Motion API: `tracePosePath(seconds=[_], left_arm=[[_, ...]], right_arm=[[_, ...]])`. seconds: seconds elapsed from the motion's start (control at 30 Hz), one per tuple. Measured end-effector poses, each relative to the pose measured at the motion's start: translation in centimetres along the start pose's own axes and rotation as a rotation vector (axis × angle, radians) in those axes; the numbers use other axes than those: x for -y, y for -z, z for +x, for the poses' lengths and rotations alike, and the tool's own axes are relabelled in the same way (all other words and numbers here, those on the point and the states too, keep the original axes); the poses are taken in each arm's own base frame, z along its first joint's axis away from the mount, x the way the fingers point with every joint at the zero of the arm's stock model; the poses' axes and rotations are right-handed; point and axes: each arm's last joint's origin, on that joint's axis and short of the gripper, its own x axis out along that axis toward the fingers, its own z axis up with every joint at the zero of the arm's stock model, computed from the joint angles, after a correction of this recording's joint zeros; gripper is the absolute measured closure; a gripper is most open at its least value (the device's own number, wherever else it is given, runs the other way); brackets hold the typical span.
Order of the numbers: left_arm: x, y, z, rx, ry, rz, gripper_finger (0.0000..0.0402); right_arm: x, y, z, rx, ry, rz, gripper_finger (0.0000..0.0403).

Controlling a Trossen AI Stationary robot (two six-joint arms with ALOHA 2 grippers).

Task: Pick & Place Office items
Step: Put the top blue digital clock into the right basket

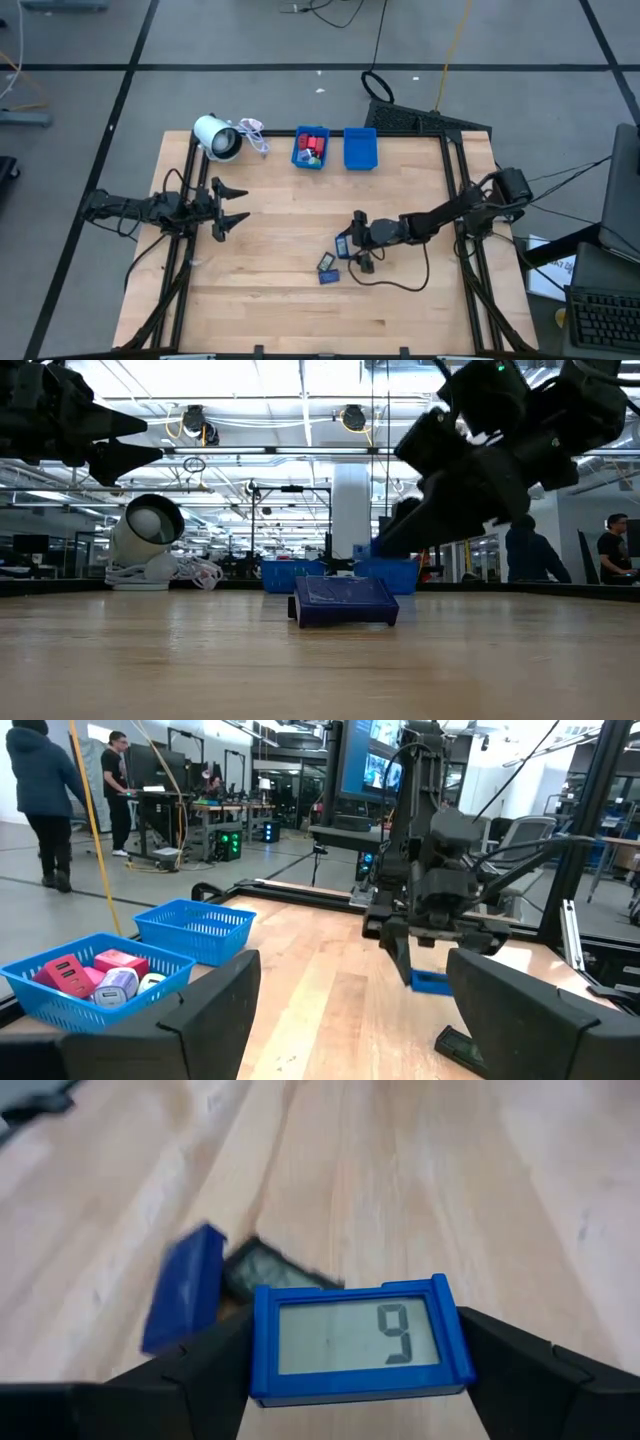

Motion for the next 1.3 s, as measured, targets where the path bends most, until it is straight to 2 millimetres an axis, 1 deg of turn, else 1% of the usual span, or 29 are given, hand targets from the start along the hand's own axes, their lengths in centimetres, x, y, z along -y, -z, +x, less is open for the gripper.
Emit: tracePosePath(seconds=[0.43, 0.63, 0.87, 1.13, 1.3], left_arm=[[0.0, 0.0, 0.0, 0.0, 0.0, 0.0, 0.0078], [0.0, 0.0, 0.0, 0.0, 0.0, 0.0, 0.0078], [0.0, 0.0, 0.0, 0.0, 0.0, 0.0, 0.0078], [0.0, 0.0, 0.0, 0.0, 0.0, 0.0, 0.0078], [0.0, 0.0, 0.0, 0.0, 0.0, 0.0, 0.0078]], right_arm=[[-0.2, -3.7, -3.5, 0.119, -0.014, -0.01, 0.011], [-0.2, -4.7, -4.9, 0.141, -0.016, -0.009, 0.011], [-0.1, -4.9, -5.8, 0.118, -0.015, -0.01, 0.011], [0.0, -4.9, -6.0, 0.106, -0.008, -0.01, 0.011], [0.5, -4.9, -6.0, 0.107, 0.01, 0.001, 0.011]])
